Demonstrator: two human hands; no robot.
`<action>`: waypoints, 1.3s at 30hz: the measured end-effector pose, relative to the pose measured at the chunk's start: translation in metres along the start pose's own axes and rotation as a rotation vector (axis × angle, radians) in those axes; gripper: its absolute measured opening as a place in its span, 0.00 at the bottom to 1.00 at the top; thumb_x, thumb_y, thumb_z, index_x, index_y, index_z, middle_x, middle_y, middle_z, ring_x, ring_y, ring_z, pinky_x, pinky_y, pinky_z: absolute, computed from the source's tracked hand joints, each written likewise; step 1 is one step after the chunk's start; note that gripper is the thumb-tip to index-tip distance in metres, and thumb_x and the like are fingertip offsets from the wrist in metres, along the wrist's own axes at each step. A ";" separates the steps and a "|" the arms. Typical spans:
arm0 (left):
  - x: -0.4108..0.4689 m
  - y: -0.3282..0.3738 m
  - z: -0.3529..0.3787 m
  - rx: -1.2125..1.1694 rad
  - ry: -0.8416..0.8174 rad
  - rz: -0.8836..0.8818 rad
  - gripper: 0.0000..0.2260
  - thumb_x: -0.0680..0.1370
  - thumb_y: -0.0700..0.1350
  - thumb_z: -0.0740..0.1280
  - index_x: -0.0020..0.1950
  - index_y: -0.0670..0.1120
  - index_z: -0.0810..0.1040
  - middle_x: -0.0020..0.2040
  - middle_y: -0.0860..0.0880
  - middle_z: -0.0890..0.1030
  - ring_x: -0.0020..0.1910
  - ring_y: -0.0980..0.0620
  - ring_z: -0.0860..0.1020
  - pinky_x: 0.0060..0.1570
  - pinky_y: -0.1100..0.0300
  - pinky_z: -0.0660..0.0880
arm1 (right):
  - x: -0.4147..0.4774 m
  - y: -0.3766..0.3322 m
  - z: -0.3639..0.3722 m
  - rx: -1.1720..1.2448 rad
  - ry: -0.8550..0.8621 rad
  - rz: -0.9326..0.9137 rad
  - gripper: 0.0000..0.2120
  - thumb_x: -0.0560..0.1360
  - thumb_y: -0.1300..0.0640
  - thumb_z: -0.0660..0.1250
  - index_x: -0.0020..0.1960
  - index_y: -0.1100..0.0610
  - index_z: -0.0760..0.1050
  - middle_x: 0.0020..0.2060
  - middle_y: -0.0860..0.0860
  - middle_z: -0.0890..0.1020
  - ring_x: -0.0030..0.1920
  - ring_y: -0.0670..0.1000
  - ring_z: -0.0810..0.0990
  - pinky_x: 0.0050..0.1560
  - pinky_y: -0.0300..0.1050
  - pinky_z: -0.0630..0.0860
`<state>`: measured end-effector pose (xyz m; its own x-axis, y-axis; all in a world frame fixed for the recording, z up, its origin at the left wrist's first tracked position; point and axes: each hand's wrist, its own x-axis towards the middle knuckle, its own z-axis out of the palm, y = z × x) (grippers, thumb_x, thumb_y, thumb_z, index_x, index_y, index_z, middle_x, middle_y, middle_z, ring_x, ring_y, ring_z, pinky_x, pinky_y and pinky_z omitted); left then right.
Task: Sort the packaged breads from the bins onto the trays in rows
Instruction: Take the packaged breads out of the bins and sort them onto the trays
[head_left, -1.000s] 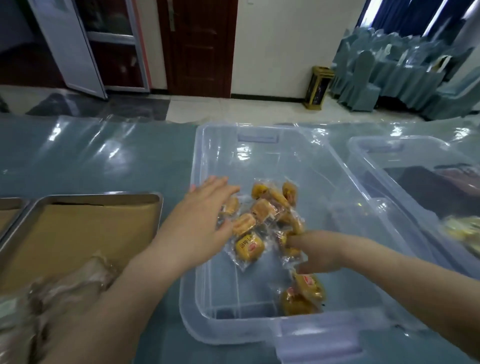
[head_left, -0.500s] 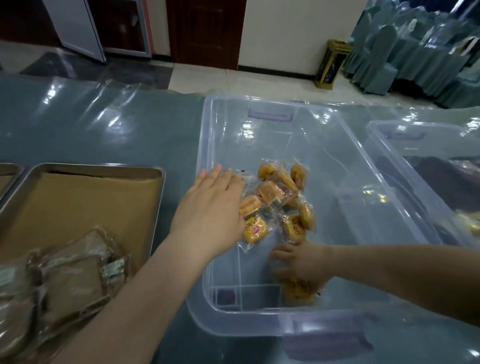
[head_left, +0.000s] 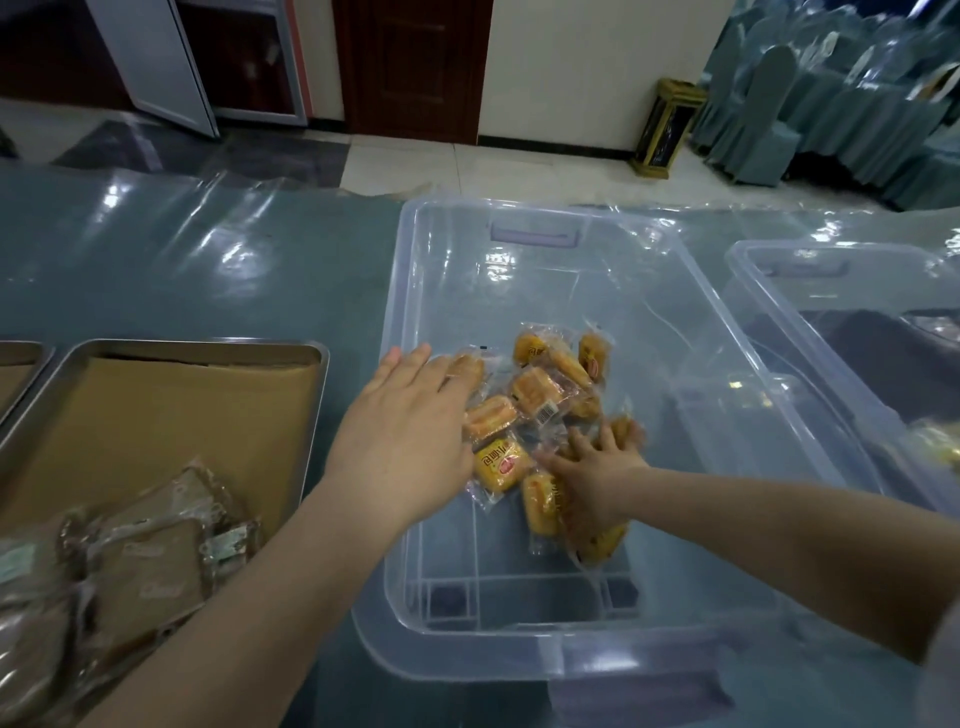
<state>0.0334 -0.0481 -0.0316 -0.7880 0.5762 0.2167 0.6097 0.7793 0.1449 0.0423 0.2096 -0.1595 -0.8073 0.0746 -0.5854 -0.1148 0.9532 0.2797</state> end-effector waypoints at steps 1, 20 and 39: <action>0.000 0.000 0.000 0.012 -0.004 0.001 0.28 0.76 0.51 0.61 0.75 0.49 0.58 0.74 0.49 0.62 0.75 0.48 0.53 0.69 0.57 0.37 | 0.003 -0.002 0.002 -0.032 -0.020 -0.009 0.58 0.56 0.24 0.67 0.72 0.34 0.32 0.77 0.55 0.41 0.72 0.72 0.36 0.62 0.79 0.40; 0.001 -0.004 0.004 0.108 -0.041 -0.008 0.22 0.74 0.52 0.62 0.66 0.48 0.72 0.64 0.47 0.75 0.71 0.47 0.60 0.70 0.56 0.40 | 0.011 0.014 0.000 -0.294 0.075 -0.225 0.48 0.56 0.18 0.52 0.69 0.41 0.54 0.64 0.56 0.69 0.60 0.65 0.71 0.55 0.74 0.60; 0.010 0.002 -0.010 0.221 -0.326 -0.041 0.18 0.78 0.53 0.60 0.68 0.55 0.69 0.68 0.52 0.71 0.73 0.50 0.56 0.72 0.52 0.42 | -0.021 0.020 -0.123 0.001 0.350 -0.309 0.06 0.73 0.47 0.57 0.47 0.45 0.70 0.37 0.45 0.73 0.40 0.52 0.73 0.33 0.44 0.67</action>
<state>0.0273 -0.0430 -0.0195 -0.8190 0.5636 -0.1078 0.5719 0.8172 -0.0724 -0.0145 0.1912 -0.0483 -0.8822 -0.3163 -0.3487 -0.3803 0.9155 0.1316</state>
